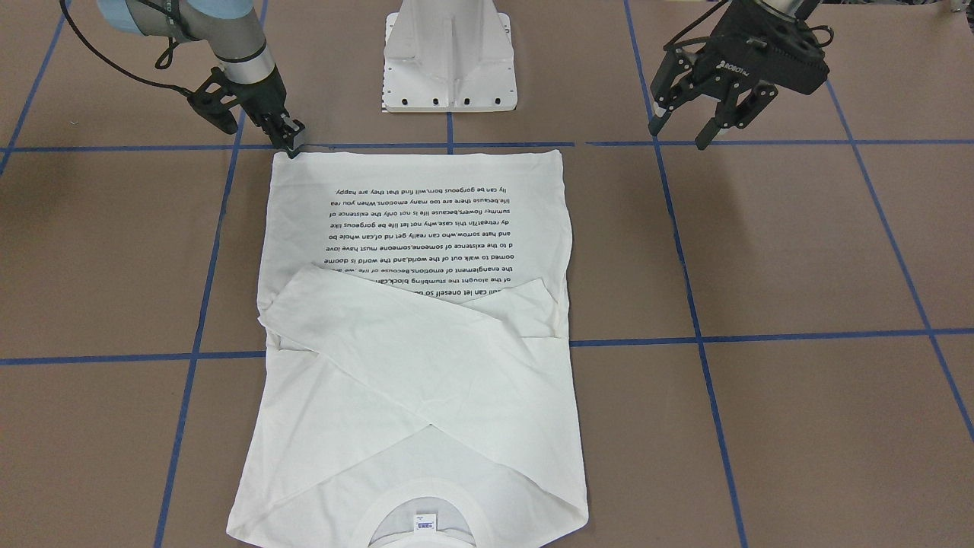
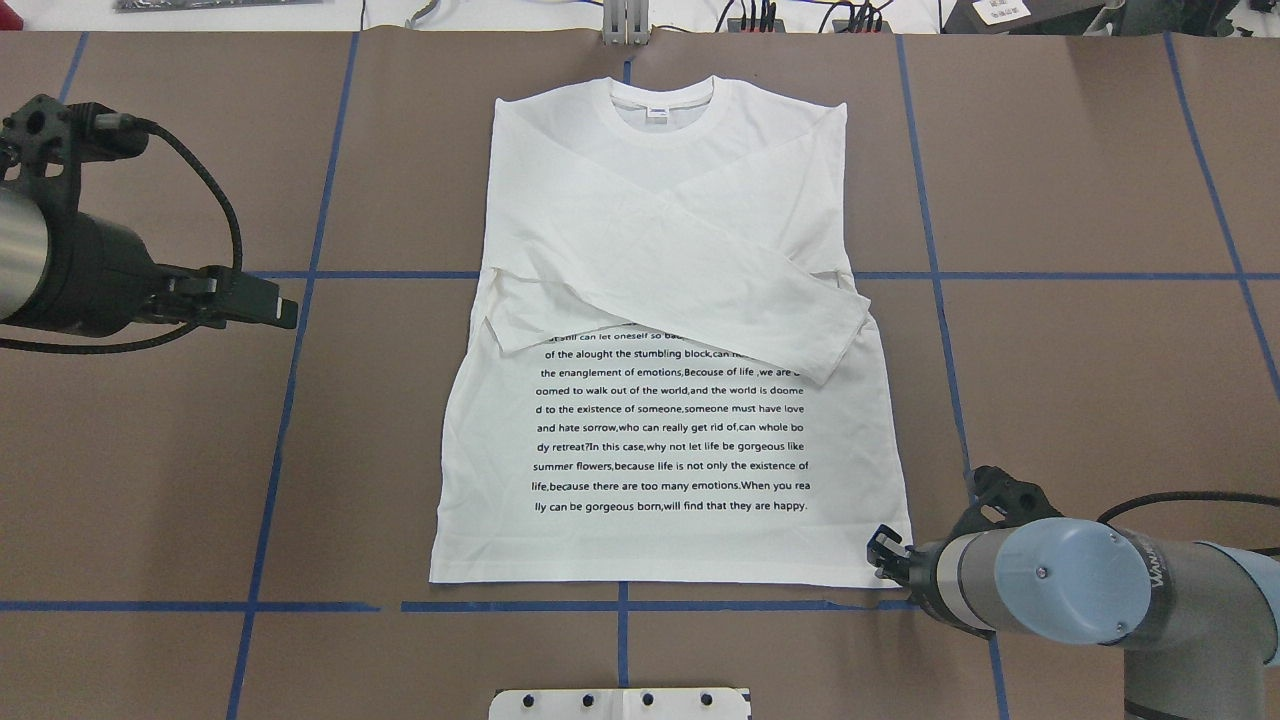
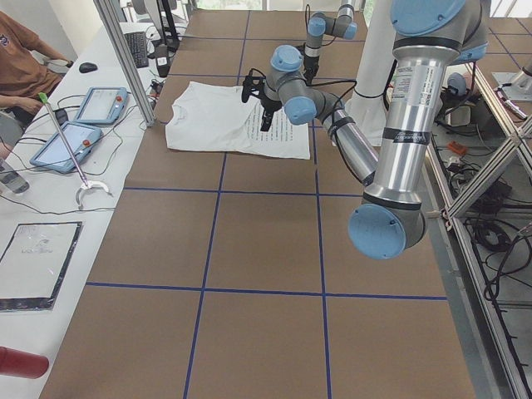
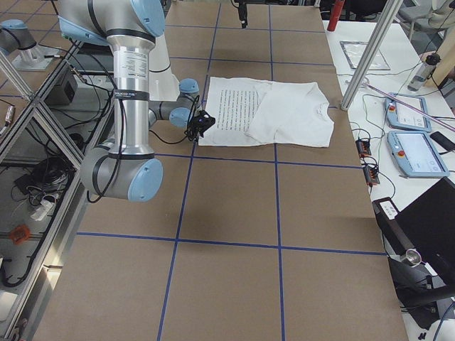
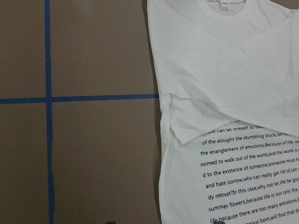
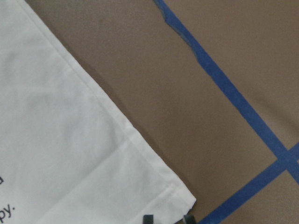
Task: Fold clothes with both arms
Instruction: 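Move the right gripper to the hem corner nearest the robot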
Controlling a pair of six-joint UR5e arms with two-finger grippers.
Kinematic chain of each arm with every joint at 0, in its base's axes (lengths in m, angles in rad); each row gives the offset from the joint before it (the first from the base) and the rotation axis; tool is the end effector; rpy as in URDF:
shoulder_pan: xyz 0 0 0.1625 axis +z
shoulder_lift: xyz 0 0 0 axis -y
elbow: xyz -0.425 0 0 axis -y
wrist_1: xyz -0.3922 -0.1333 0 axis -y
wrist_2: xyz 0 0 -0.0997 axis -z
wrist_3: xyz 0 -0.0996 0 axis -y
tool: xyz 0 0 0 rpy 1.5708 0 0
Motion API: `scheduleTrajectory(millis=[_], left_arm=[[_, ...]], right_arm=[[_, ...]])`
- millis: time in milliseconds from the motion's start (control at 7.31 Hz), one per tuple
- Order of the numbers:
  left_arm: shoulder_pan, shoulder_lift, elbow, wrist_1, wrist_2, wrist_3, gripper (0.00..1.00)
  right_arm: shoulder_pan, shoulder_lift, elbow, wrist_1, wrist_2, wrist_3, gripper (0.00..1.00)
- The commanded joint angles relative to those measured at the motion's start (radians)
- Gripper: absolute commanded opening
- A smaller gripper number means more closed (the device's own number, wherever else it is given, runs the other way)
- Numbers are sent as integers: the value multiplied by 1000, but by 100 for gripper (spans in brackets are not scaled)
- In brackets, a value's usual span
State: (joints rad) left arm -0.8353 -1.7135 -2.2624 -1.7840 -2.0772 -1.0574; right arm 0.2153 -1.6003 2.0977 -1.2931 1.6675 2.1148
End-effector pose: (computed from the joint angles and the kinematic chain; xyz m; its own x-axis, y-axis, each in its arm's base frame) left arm 0.2383 -0.3901 0.2498 0.4721 0.1184 -0.8736 0.1546 0.9645 0.2143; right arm -0.4354 -0.2218 0.4012 0.5212 0.6413 0.5631 -0.4867 0.7653 -0.4212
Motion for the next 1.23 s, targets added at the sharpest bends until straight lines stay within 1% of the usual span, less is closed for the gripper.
scheduleTrajectory(millis=[0, 273, 410, 547, 684, 820, 957, 1094], left_arm=[[-1, 6, -2, 0, 0, -1, 76], [1, 11, -2, 0, 0, -3, 76], [1, 12, -2, -2, 0, -1, 76], [1, 11, -3, -2, 0, -1, 76], [1, 11, -3, 0, 0, -1, 76], [5, 11, 1, 0, 0, -13, 76], [13, 6, 32, 0, 0, -62, 76], [40, 0, 43, 0, 2, -152, 76]], right_arm=[[0, 2, -11, 0, -3, -1, 67], [7, 2, -31, 0, -3, -2, 61], [9, 2, -34, 0, -3, -2, 52], [9, 2, -39, 0, -2, -2, 10], [7, 0, -39, 0, 0, -4, 0], [9, 0, -25, -2, 0, -6, 0], [12, -3, -9, -12, 3, -6, 0], [12, -3, -1, -20, 5, -7, 0]])
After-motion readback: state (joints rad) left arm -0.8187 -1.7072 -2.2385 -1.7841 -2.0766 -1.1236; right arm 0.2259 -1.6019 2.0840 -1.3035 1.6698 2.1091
